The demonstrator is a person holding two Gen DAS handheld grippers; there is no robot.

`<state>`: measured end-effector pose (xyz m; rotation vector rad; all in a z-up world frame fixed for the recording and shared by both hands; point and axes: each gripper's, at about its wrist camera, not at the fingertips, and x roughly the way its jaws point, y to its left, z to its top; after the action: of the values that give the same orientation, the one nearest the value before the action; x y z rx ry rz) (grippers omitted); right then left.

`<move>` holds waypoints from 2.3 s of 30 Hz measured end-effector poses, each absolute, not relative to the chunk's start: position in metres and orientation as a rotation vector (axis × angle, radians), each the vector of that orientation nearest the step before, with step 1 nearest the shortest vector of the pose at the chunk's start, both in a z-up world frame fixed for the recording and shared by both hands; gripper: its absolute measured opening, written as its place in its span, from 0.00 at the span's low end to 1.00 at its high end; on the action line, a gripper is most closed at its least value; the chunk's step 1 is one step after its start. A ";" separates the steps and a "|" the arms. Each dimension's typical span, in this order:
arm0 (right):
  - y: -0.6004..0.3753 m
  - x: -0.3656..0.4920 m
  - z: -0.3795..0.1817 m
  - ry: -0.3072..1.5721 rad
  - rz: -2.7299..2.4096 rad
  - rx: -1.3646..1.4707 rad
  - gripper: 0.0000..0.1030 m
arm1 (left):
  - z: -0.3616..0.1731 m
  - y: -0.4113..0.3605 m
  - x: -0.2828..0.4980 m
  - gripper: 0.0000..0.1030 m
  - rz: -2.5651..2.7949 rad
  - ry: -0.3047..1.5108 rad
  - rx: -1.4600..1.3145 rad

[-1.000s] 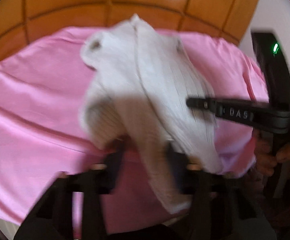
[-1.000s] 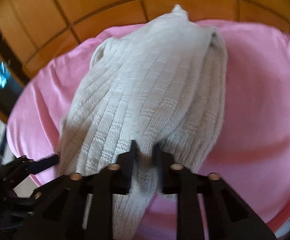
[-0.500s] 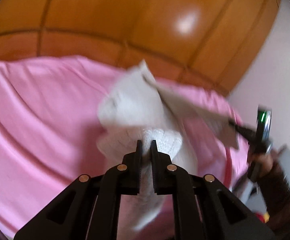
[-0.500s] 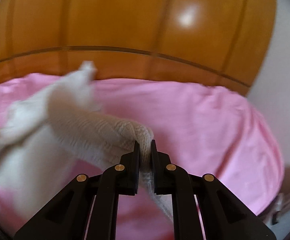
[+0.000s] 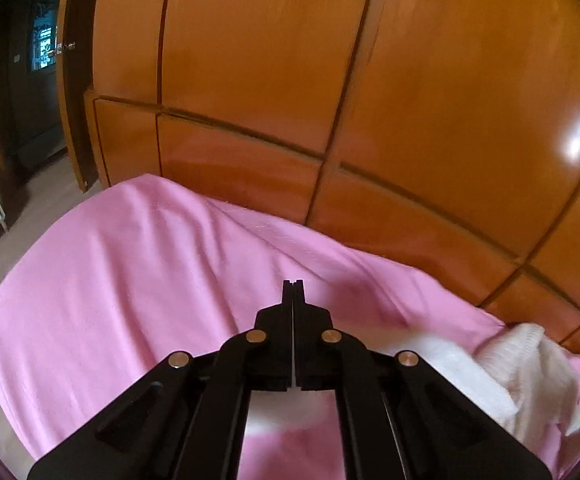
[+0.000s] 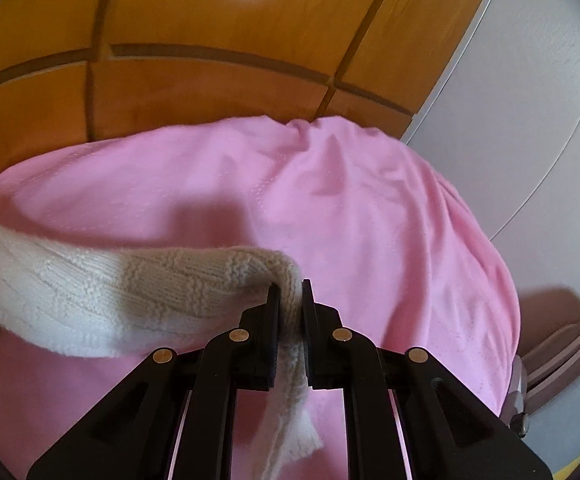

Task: Fold small clothes

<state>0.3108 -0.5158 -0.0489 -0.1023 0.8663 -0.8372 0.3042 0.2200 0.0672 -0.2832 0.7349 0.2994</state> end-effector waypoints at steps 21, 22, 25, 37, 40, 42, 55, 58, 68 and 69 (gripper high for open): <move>-0.302 0.208 -0.114 1.062 0.227 0.429 0.65 | -0.076 0.074 0.109 0.59 -0.275 1.051 -0.362; -0.298 0.209 -0.115 1.057 0.239 0.448 0.65 | -0.082 0.068 0.104 0.59 -0.276 1.062 -0.368; -0.295 0.214 -0.116 1.057 0.282 0.537 0.64 | -0.089 0.064 0.097 0.58 -0.286 1.073 -0.401; -0.295 0.199 -0.103 1.063 0.315 0.528 0.13 | -0.087 0.058 0.105 0.05 -0.364 1.060 -0.447; -0.294 0.195 -0.076 1.015 0.294 0.441 0.10 | -0.064 0.068 0.107 0.05 -0.384 1.015 -0.468; -0.297 0.190 -0.054 0.973 0.286 0.388 0.05 | -0.039 0.080 0.105 0.04 -0.397 0.964 -0.472; -0.388 0.110 0.007 0.892 0.099 0.321 0.05 | 0.038 0.193 0.037 0.00 -0.297 0.844 -0.544; -0.391 0.106 -0.044 1.031 0.067 0.350 0.05 | -0.002 0.195 0.028 0.00 -0.229 0.944 -0.557; -0.378 0.115 -0.100 1.130 -0.070 0.148 0.05 | -0.058 0.159 0.038 0.59 -0.317 1.040 -0.628; -0.377 0.116 -0.101 1.133 -0.072 0.149 0.05 | -0.061 0.153 0.038 0.57 -0.332 1.047 -0.619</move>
<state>0.1159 -0.3771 -0.1008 0.1492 1.1330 -0.0715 0.0385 0.1526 -0.0608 -0.6191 1.0475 -0.3320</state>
